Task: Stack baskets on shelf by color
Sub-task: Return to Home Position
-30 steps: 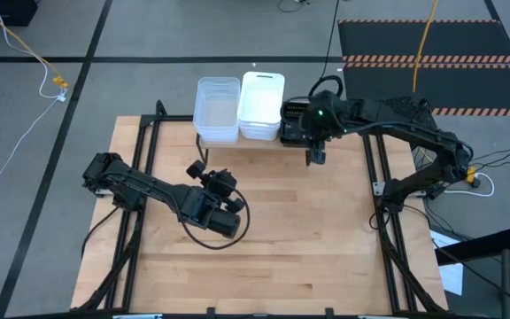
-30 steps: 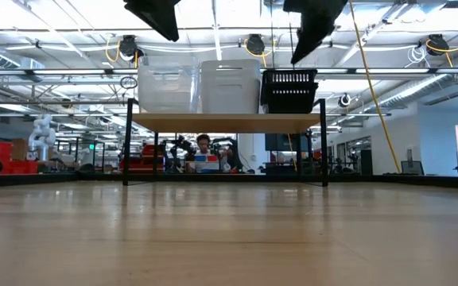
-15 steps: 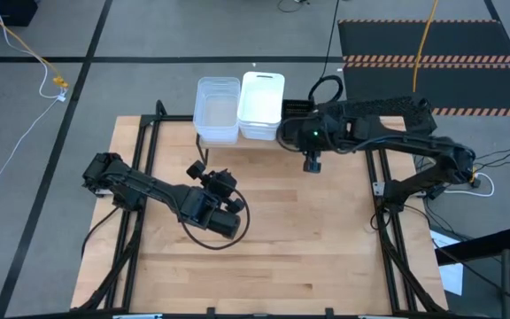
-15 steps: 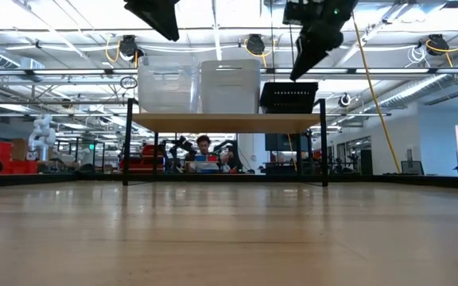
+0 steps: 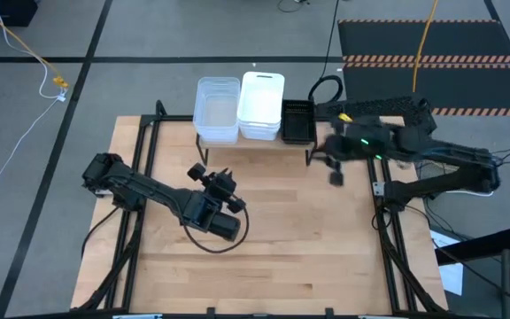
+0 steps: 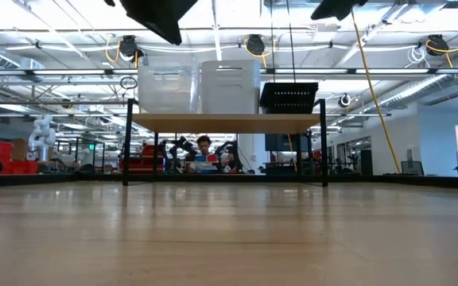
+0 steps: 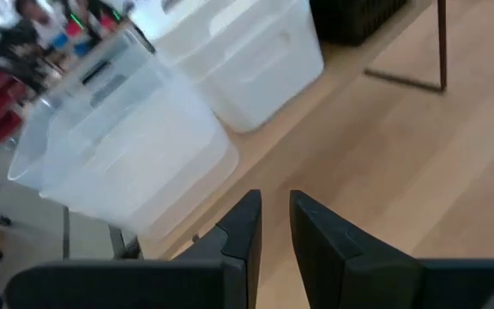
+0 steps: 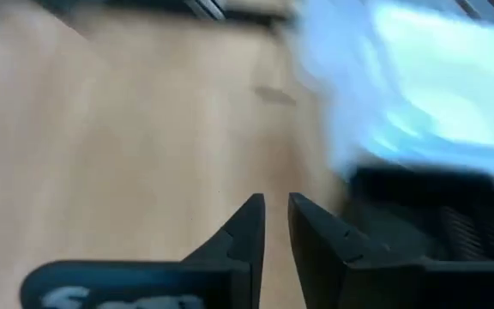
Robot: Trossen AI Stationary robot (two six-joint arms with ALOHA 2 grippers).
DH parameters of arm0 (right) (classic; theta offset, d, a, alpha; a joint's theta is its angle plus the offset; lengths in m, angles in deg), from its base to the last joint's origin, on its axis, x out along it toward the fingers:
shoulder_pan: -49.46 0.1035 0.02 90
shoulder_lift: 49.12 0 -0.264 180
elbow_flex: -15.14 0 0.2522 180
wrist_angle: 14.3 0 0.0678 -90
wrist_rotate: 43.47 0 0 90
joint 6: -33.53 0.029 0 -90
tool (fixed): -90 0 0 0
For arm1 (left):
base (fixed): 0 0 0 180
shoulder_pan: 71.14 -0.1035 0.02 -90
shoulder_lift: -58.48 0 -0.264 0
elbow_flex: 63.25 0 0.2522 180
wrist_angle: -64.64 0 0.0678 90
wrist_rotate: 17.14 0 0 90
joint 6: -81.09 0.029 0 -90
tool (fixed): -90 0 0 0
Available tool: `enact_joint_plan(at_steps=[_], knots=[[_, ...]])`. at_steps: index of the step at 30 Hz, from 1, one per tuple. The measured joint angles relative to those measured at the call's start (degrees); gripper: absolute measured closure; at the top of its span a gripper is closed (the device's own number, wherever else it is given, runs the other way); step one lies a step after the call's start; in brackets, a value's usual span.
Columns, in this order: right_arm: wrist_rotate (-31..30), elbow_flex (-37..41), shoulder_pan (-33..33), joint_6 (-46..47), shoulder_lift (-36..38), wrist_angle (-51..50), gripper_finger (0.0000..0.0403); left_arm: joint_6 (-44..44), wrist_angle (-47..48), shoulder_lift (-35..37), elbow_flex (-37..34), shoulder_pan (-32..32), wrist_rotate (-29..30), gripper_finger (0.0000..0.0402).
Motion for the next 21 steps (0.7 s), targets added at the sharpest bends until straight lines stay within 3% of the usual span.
enact_joint_plan(at_steps=[5,8,11,13,15,17,19,21], knots=[[10.76,17.61,7.92,9.91,13.59,19.37,0.0355,8.50,-12.02,0.00,-5.08,0.72,4.33,0.0335],[11.47,30.82,13.15,13.85,19.31,33.98,0.0356,16.88,-21.48,1.33,-8.14,0.96,4.29,0.0335],[11.30,41.11,15.78,15.26,21.79,47.80,0.0356,30.03,-37.54,4.22,-13.98,0.42,1.14,0.0337],[11.29,45.47,16.35,15.35,22.50,54.40,0.0356,42.99,-55.28,5.89,-19.67,-1.47,-7.22,0.0348],[11.31,47.81,16.40,14.23,23.00,58.30,0.0356,56.14,-74.43,7.60,-27.34,-4.73,-20.91,0.0367],[11.20,49.32,16.37,13.46,24.26,58.27,0.0356,63.53,-90.26,8.27,-33.91,-8.50,-33.87,0.0389],[11.33,50.02,16.37,13.19,25.77,56.76,0.0356,64.05,-96.32,10.50,-39.30,-12.30,-41.30,0.0396],[11.38,50.03,16.37,12.50,29.17,53.20,0.0356,61.69,-96.26,14.51,-43.52,-15.56,-43.61,0.0391]])
